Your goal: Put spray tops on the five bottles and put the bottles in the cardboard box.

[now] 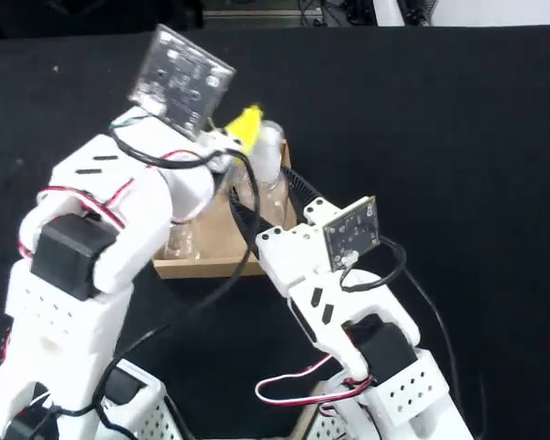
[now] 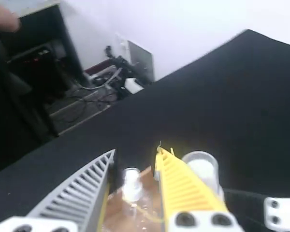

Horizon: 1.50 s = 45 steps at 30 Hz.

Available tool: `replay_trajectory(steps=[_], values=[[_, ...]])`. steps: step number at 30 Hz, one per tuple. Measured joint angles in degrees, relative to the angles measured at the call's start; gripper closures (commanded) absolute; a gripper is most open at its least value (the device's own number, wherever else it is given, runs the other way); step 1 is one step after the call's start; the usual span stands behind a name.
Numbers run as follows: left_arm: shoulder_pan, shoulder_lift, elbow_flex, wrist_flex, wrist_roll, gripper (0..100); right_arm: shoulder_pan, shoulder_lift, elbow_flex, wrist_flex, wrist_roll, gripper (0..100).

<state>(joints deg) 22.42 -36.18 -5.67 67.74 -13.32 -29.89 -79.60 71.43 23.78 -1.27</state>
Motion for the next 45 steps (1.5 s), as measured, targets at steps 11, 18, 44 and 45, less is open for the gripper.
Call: replay_trajectory(steps=[11,18,44,45], values=[[-2.37,0.0,-2.55,2.46,-0.35,88,-0.09,0.0,0.0,0.0,0.0,98.8],[-9.85,-0.09,-10.29,7.82,-0.18,88,0.44,0.0,5.8,-5.98,0.0,98.8],[-43.96,-28.84,63.47,-32.7,18.37,88,2.99,18.02,13.71,-31.38,0.0,98.3],[-44.84,-30.68,67.34,-35.16,19.43,88,2.99,20.13,13.71,-33.05,0.0,98.3]])
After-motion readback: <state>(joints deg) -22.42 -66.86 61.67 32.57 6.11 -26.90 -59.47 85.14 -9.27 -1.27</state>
